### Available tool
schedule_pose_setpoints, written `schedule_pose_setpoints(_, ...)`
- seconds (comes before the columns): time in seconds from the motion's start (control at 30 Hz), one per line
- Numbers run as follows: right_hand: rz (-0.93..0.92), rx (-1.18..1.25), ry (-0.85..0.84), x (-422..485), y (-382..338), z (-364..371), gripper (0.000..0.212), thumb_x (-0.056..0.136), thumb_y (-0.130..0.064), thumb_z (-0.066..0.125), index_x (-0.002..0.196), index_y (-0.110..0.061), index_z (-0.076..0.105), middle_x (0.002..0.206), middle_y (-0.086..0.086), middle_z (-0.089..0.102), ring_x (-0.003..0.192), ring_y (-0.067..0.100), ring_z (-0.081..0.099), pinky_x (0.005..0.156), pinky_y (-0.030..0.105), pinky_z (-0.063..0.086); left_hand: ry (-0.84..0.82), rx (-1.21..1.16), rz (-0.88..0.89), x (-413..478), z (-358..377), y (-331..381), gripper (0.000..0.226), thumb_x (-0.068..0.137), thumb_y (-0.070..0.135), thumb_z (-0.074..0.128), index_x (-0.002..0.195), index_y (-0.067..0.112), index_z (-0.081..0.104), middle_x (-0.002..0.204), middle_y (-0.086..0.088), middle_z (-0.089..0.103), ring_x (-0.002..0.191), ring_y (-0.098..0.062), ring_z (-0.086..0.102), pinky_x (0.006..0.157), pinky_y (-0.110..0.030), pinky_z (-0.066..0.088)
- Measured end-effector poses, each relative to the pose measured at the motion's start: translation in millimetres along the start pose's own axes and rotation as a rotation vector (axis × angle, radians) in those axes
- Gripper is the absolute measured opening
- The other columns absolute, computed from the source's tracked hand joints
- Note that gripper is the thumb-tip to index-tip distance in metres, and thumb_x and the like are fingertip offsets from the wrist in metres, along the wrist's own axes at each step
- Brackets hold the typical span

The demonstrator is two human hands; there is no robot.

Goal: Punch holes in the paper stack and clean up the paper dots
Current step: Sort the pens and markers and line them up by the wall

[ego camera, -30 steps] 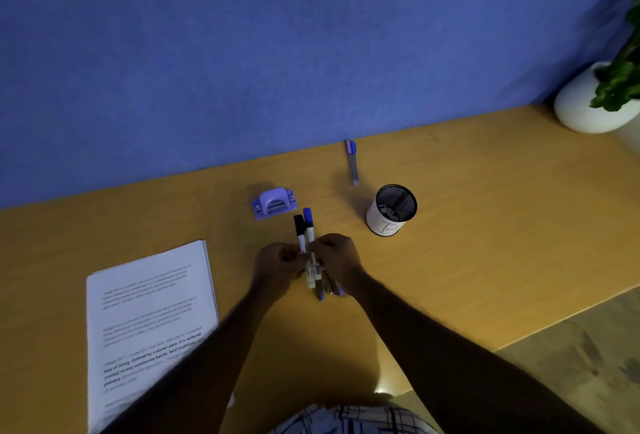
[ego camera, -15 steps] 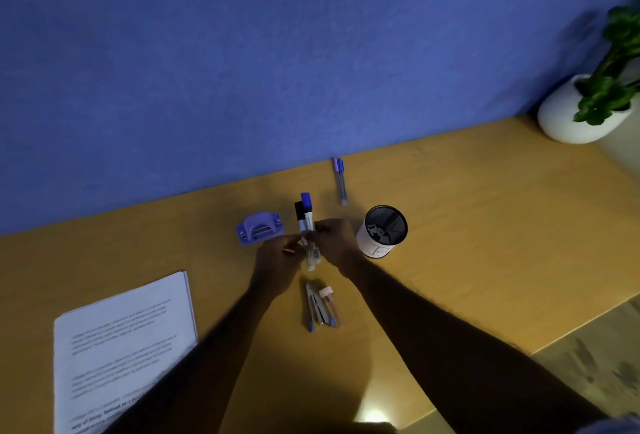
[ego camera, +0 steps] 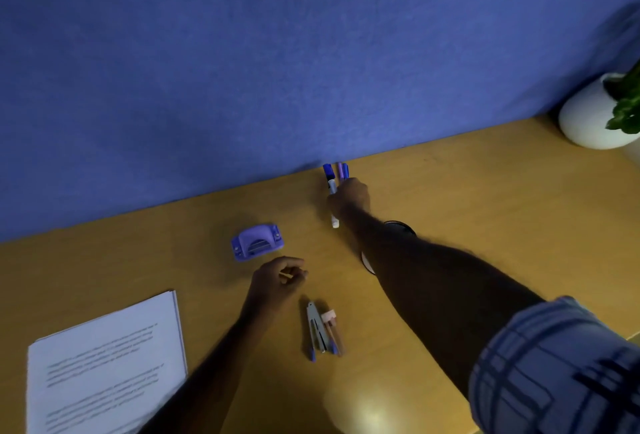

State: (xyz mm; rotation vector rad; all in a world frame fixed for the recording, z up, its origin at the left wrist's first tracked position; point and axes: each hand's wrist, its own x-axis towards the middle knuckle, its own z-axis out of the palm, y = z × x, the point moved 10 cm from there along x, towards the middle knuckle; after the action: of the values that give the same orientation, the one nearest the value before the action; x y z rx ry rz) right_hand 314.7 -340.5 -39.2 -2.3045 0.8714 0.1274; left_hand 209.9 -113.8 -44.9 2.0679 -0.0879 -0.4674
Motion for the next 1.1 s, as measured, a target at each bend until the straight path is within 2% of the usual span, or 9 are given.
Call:
schedule_pose_setpoints(0.13,-0.025,-0.071,0.059,13.6,-4.4,-1.2,0.032,0.09,-0.029,0.064,0.11,-0.004,0.063,0.106,0.015,0.068,0.094,0.031,0.067,0.077,0.04,0.058,0.007,-0.012,-0.007,2.1,0.5,-2.5,0.023,0.087,0.015,0.069,0.11,0.015,0.069,0.103,0.004,0.071,0.093,-0.007,0.066,0.072,-0.014,0.051)
schedule_pose_setpoints(0.3,-0.047,-0.161,0.043,21.0,-10.3,5.5,0.03,0.087,-0.021,0.066,0.113,-0.006,0.062,0.106,0.013,0.067,0.094,0.028,0.067,0.078,0.04,0.059,-0.006,0.0,-0.008,4.5,3.0,-1.0,0.025,0.088,0.015,0.068,0.113,0.016,0.067,0.106,0.004,0.07,0.095,-0.007,0.065,0.074,-0.015,0.052)
schedule_pose_setpoints(0.53,-0.092,-0.166,0.052,21.3,-10.1,5.6,0.041,0.085,-0.023,0.07,0.121,-0.005,0.058,0.113,0.015,0.062,0.1,0.029,0.065,0.081,0.042,0.059,-0.044,0.018,-0.03,2.3,7.9,-2.6,0.026,0.089,0.016,0.065,0.115,0.017,0.064,0.111,0.004,0.067,0.098,-0.006,0.063,0.076,-0.017,0.053)
schedule_pose_setpoints(0.77,-0.087,-0.229,0.049,14.7,-11.9,9.5,0.031,0.083,-0.02,0.067,0.111,-0.007,0.064,0.103,0.012,0.067,0.09,0.028,0.067,0.067,0.034,0.054,-0.063,0.017,-0.041,-3.2,9.1,-2.4,0.026,0.089,0.019,0.065,0.115,0.021,0.063,0.111,0.007,0.066,0.097,-0.003,0.062,0.072,-0.015,0.052)
schedule_pose_setpoints(0.93,-0.053,-0.187,0.09,15.5,-6.5,3.8,0.036,0.082,-0.022,0.069,0.115,-0.008,0.062,0.105,0.012,0.067,0.093,0.029,0.067,0.071,0.034,0.055,-0.049,0.019,-0.035,-6.0,4.9,-4.0,0.026,0.089,0.019,0.066,0.115,0.019,0.065,0.111,0.006,0.067,0.097,-0.004,0.063,0.072,-0.015,0.053)
schedule_pose_setpoints(1.1,-0.051,-0.184,0.086,18.8,-2.3,1.7,0.039,0.084,-0.029,0.069,0.117,-0.01,0.061,0.107,0.011,0.067,0.095,0.028,0.066,0.081,0.042,0.058,-0.042,0.026,-0.022,-5.8,3.1,-4.8,0.025,0.089,0.02,0.066,0.114,0.019,0.065,0.11,0.006,0.068,0.098,-0.005,0.063,0.074,-0.014,0.052)
